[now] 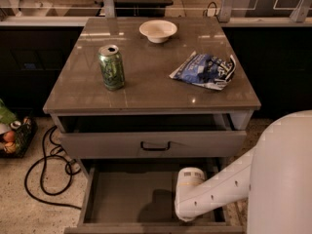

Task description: Open middle drawer

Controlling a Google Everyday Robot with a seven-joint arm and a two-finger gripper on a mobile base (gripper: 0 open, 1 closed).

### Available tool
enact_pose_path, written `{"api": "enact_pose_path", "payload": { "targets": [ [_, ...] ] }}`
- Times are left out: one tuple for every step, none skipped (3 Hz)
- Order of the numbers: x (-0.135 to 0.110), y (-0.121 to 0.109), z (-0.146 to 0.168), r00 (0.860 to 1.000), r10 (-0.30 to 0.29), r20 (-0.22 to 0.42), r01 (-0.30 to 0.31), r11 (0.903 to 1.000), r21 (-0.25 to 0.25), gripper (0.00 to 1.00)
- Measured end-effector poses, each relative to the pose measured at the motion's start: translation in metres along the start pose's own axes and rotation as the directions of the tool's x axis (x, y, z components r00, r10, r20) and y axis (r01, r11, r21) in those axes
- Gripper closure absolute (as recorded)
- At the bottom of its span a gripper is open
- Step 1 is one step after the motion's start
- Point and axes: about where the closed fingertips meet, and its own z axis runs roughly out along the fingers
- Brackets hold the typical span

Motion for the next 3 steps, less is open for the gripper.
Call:
{"api": "enact_pose_path", "payload": {
  "targets": [
    [0.007,0.029,0.017,0.995,0.085,0.059,-0.081,0.9938,-0.077,1.00],
    [0.004,0.039,0.022,0.988,0.124,0.091,-0.114,0.9877,-0.108,0.74],
    [0.004,0.039,0.023,0.988,0.123,0.091,-0.113,0.9876,-0.109,0.52]
  ]
}}
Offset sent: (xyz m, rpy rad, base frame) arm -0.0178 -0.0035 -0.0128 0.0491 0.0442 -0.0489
